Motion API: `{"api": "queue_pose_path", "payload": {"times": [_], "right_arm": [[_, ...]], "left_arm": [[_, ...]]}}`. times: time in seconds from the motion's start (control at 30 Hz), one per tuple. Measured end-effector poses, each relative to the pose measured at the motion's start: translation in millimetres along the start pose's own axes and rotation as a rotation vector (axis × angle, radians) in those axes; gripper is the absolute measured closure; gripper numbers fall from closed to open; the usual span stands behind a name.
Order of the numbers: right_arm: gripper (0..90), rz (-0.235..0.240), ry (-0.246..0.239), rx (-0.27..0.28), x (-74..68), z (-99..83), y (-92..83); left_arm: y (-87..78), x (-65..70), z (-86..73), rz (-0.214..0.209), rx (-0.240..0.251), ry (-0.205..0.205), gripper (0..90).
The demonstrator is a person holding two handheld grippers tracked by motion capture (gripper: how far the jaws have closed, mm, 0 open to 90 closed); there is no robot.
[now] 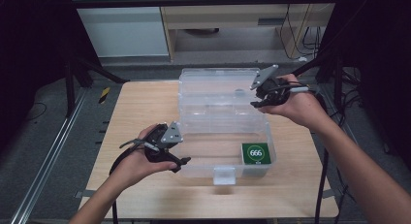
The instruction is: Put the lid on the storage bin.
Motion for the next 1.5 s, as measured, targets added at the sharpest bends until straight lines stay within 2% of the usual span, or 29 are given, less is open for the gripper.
{"api": "queue_pose_path", "payload": {"times": [0.03, 0.07, 0.1, 0.13, 0.17, 0.27, 0.37, 0.4, 0.43, 0.47, 0.5, 0.73, 0.77, 0.8, 0.9, 1.13, 1.17, 1.27, 1.4, 1.47, 1.5], "right_arm": [[57.5, 0.01, -0.017, -0.006, 0.5, 5.3, 7.8], [57.5, 0.01, -0.017, -0.006, 0.5, 5.3, 7.8], [61.7, 0.013, -0.03, -0.031, 1.9, 7.4, 15.3], [61.7, 0.013, -0.03, -0.031, 1.9, 7.4, 15.3], [64.9, 0.013, -0.038, -0.056, 2.9, 8.6, 21.3], [66.2, 0.023, -0.051, -0.057, 2.4, 10.9, 25.3], [65.8, 0.061, -0.082, -0.052, -0.7, 14.6, 30.7], [65.8, 0.061, -0.082, -0.052, -0.7, 14.6, 30.7], [65.9, 0.075, -0.102, -0.067, -3.5, 14.5, 33.9], [65.9, 0.075, -0.102, -0.067, -3.5, 14.5, 33.9], [65.9, 0.078, -0.124, -0.088, -4.5, 13.2, 38.3], [67.9, 0.107, -0.155, -0.11, -6.7, 12.4, 48.5], [71.0, 0.111, -0.175, -0.112, -6.3, 13.0, 50.5], [71.0, 0.111, -0.175, -0.112, -6.3, 13.0, 50.5], [74.8, 0.109, -0.175, -0.123, -4.6, 13.8, 51.2], [75.6, 0.106, -0.192, -0.149, -4.8, 13.2, 53.0], [76.1, 0.099, -0.211, -0.161, -5.3, 13.5, 53.7], [76.6, 0.098, -0.219, -0.159, -6.9, 15.2, 54.0], [77.1, 0.102, -0.238, -0.16, -6.8, 15.8, 54.3], [77.2, 0.102, -0.24, -0.155, -6.7, 15.5, 54.5], [77.2, 0.101, -0.242, -0.154, -6.8, 15.3, 54.4]], "left_arm": [[2.2, 6.3, 0.5, -0.039, -0.023, 0.025, 12.5], [2.2, 6.3, 0.5, -0.039, -0.023, 0.025, 12.8], [5.8, 10.2, -0.2, -0.07, -0.047, 0.045, 13.6], [5.8, 10.2, -0.2, -0.07, -0.047, 0.045, 14.6], [8.5, 11.9, 0.2, -0.085, -0.049, 0.063, 16.4], [10.3, 12.6, 1.7, -0.099, -0.047, 0.053, 21.2], [17.0, 18.9, 2.8, -0.129, -0.081, 0.088, 23.2], [17.0, 18.9, 2.8, -0.129, -0.081, 0.088, 24.0], [20.7, 22.4, 2.2, -0.146, -0.102, 0.102, 24.2], [20.7, 22.4, 2.2, -0.146, -0.102, 0.102, 24.1], [25.2, 24.9, 0.8, -0.153, -0.126, 0.121, 24.1], [37.4, 23.0, -5.4, -0.177, -0.165, 0.11, 24.8], [40.9, 22.4, -7.6, -0.181, -0.174, 0.107, 28.5], [40.9, 22.4, -7.6, -0.181, -0.174, 0.107, 32.7], [46.1, 24.0, -12.3, -0.191, -0.198, 0.106, 35.3], [54.0, 29.4, -16.8, -0.225, -0.228, 0.127, 47.5], [57.8, 31.0, -18.6, -0.233, -0.235, 0.124, 48.9], [61.5, 32.3, -20.5, -0.24, -0.239, 0.125, 52.8], [65.9, 33.0, -21.7, -0.244, -0.245, 0.125, 64.6], [66.6, 33.0, -20.6, -0.24, -0.239, 0.126, 66.4], [66.9, 32.4, -19.1, -0.239, -0.23, 0.12, 71.4]]}}
Point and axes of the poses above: each handheld gripper's, and its own axes: y roughly forward along the jaws, z roughly out of its top, x roughly to its right, the point moved 6 cm from there along y, roughly forward along the jaws, and after that the axes turned 3 degrees about -z, right-handed, at the moved point
